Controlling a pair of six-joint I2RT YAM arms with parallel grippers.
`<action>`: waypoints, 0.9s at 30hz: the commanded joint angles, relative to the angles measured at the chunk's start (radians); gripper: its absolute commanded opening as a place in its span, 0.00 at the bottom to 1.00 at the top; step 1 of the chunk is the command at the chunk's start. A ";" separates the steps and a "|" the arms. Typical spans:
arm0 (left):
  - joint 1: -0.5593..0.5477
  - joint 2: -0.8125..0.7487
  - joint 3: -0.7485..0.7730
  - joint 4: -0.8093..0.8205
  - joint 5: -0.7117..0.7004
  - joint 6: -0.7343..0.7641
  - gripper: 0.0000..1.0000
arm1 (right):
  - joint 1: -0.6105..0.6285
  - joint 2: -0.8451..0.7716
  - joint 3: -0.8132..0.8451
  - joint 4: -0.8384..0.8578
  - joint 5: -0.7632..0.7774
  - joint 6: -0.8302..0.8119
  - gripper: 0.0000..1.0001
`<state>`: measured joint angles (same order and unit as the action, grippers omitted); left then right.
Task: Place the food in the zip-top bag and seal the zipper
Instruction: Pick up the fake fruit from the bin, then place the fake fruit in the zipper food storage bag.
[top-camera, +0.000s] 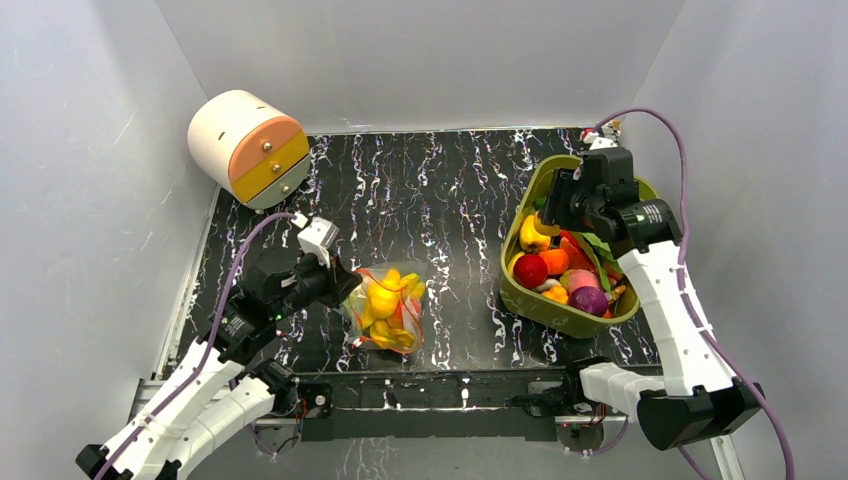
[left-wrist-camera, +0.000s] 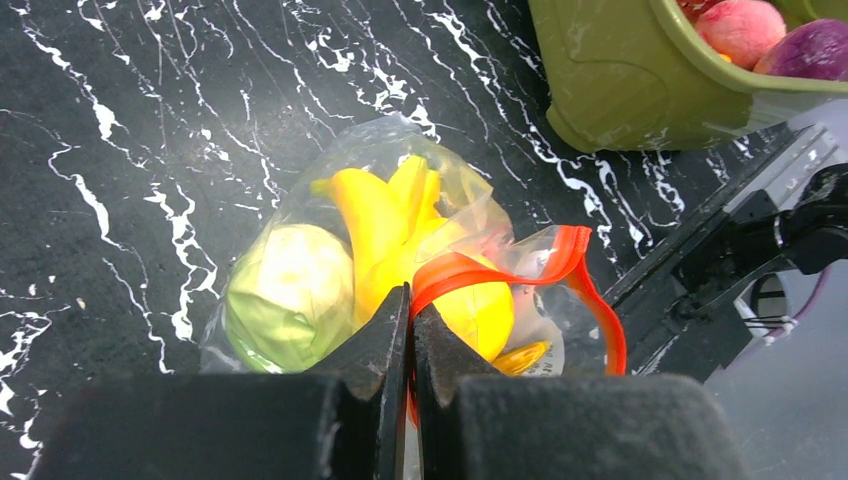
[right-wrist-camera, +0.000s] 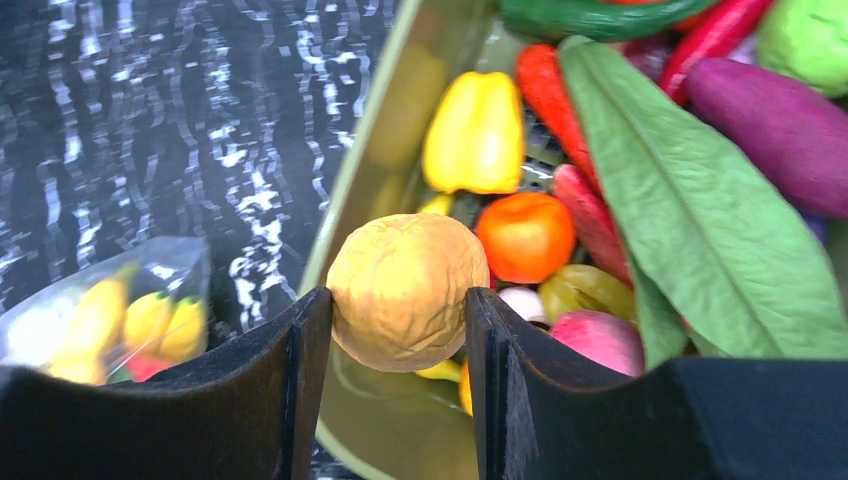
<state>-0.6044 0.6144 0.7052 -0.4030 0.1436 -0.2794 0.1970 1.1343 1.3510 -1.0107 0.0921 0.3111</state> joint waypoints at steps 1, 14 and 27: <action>-0.002 0.014 0.070 0.047 0.035 -0.047 0.00 | 0.011 -0.051 0.047 0.081 -0.207 0.006 0.28; -0.001 0.164 0.229 0.041 -0.002 -0.106 0.00 | 0.111 -0.123 -0.043 0.233 -0.359 0.126 0.26; -0.002 0.227 0.315 0.015 -0.117 -0.167 0.00 | 0.660 -0.054 -0.085 0.454 -0.115 0.291 0.27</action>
<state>-0.6044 0.8391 0.9497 -0.4080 0.0547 -0.4259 0.7319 1.0660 1.2732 -0.7040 -0.1352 0.5434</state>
